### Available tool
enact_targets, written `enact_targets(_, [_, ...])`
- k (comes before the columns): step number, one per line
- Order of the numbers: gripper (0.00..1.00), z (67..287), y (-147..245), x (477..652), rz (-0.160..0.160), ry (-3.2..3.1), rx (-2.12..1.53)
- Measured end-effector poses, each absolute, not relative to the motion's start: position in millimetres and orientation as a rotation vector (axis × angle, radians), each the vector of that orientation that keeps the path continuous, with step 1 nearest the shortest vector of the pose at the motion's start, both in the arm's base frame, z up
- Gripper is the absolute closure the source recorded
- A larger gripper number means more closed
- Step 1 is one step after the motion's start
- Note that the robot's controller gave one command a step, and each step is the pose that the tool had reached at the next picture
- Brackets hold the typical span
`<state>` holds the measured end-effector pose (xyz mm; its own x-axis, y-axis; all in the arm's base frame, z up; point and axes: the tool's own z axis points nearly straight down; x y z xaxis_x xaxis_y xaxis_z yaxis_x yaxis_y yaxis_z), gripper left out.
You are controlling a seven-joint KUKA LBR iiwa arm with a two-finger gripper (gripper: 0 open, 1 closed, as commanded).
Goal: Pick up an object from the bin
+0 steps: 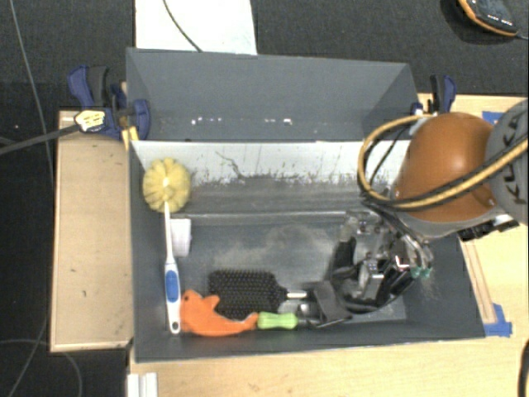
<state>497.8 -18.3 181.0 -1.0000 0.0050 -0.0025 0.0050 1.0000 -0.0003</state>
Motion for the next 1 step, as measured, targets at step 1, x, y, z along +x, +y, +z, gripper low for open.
enact_targets(1, [0.0,181.0,-18.3,497.8,0.0,3.139,0.008])
